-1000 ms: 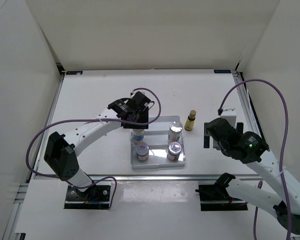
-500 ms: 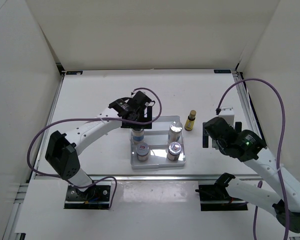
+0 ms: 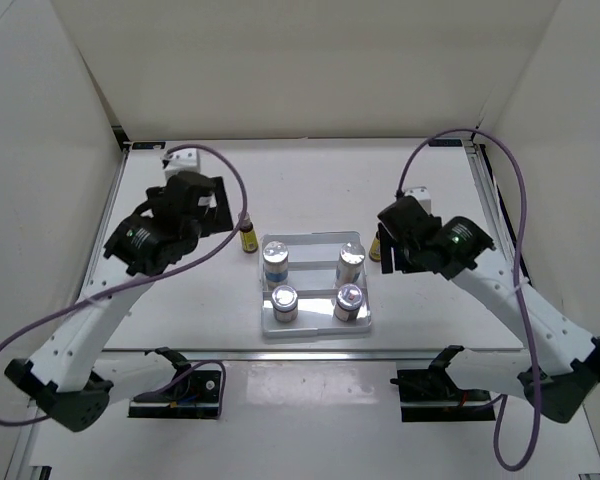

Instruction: Organize the condiment bottles

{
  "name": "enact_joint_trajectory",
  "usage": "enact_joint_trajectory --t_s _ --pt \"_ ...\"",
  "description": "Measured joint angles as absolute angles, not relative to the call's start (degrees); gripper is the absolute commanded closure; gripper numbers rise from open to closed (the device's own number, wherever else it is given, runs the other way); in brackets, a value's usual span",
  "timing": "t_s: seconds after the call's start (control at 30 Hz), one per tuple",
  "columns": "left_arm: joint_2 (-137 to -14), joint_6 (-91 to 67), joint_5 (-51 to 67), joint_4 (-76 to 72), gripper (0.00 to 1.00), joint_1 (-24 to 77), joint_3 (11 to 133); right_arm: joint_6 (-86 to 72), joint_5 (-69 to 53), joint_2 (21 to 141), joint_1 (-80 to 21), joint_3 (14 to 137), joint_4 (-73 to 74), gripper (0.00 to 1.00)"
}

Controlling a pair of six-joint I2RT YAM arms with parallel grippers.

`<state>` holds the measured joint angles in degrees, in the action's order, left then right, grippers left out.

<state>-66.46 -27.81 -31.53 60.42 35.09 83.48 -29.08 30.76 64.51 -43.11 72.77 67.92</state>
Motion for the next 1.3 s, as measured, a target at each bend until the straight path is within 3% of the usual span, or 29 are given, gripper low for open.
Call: enact_joint_trajectory --t_s 0.13,0.17,0.27,0.47,0.53,0.87,1.3 --pt "-61.34 -26.74 -38.02 58.63 0.0 33.71 73.3 -26.3 25.67 70.91 -38.59 78.52 65.3 0.29" --pt "-61.43 -26.46 -38.68 58.61 0.0 33.58 71.07 -25.61 24.51 72.1 -37.01 79.72 64.75 0.35" --pt "-64.03 -25.54 -38.92 57.98 0.0 32.99 67.46 -23.7 20.51 75.92 -32.77 83.0 62.63 0.37" --pt "-64.38 -22.98 -33.43 52.9 0.0 26.15 66.78 -21.71 13.17 82.87 -27.09 85.27 59.31 0.39" --pt "-64.12 -22.72 -32.14 51.83 0.0 24.1 66.78 -21.52 11.46 85.08 -25.78 85.3 58.67 0.35" --pt "-64.03 -21.67 -27.46 50.06 0.0 23.4 66.67 -20.53 9.17 90.43 -22.85 85.3 56.99 0.33" --pt "-64.03 -21.43 -26.3 49.65 0.0 23.35 66.37 -20.32 8.49 98.72 -21.71 88.75 55.33 0.43"
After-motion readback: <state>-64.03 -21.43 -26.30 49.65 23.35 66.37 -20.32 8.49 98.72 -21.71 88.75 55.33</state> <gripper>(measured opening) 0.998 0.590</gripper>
